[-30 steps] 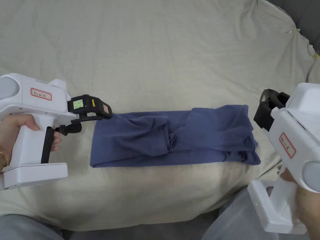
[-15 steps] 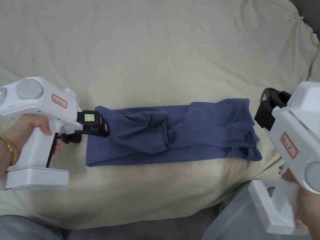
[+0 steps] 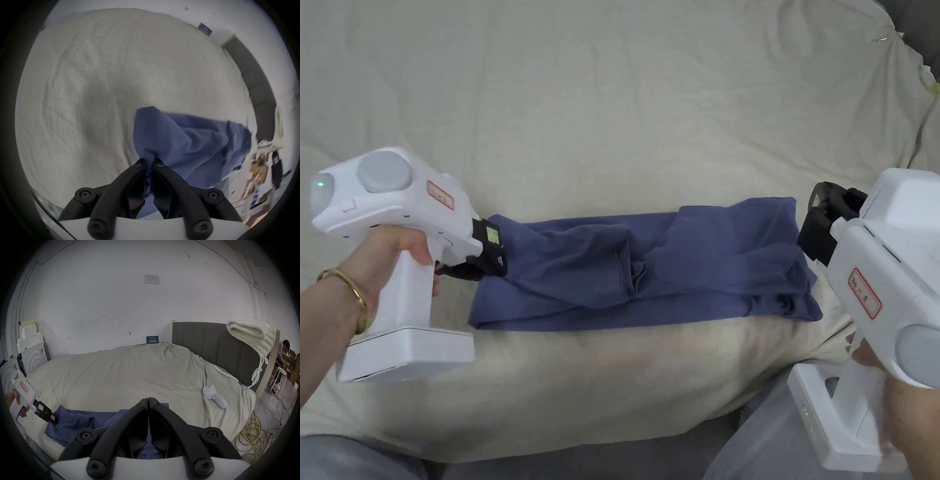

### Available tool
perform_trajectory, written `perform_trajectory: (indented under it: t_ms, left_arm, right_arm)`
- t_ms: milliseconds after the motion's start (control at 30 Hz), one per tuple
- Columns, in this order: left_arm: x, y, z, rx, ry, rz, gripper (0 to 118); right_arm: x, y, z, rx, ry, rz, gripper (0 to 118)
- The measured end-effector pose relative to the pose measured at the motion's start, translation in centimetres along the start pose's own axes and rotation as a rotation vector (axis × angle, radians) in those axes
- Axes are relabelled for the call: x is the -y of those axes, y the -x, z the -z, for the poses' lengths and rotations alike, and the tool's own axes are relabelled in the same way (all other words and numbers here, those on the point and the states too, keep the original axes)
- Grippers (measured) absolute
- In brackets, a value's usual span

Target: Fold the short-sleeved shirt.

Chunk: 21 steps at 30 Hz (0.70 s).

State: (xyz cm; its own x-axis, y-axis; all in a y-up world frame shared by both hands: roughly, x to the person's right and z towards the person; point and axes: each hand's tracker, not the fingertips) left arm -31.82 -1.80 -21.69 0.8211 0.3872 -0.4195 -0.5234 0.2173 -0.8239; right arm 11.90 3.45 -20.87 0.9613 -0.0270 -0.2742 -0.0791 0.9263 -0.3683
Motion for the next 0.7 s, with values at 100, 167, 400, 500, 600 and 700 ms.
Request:
perform_trajectory:
  t_ms: [100, 167, 400, 500, 600, 700]
  left_arm:
    - [-0.6, 1.4, -2.8, 0.151, -0.043, -0.094, 2]
    - [-0.6, 2.1, -4.7, 0.232, -0.064, -0.137, 1]
    - [-2.0, 6.2, -9.7, 0.2, -0.138, -0.12, 1]
    - [0.1, 4.1, -12.1, 0.119, -0.169, -0.111, 1]
    - [0.1, 8.4, -13.1, 0.041, -0.19, -0.127, 1]
    - [0.0, 12.7, -14.5, -0.015, -0.19, -0.17, 1]
  right_arm:
    - [-0.4, 0.2, 0.0, -0.002, -0.005, 0.003, 0]
    - [-0.7, 0.3, 0.0, -0.001, -0.012, -0.005, 0]
    - [-2.2, 2.8, -1.2, -0.033, -0.03, -0.013, 0]
    - [-2.5, 3.6, -1.3, -0.045, -0.036, -0.025, 0]
    - [-2.7, 4.2, -1.6, -0.059, -0.045, -0.03, 0]
    - [-2.8, 3.4, -0.9, -0.063, -0.049, -0.043, 0]
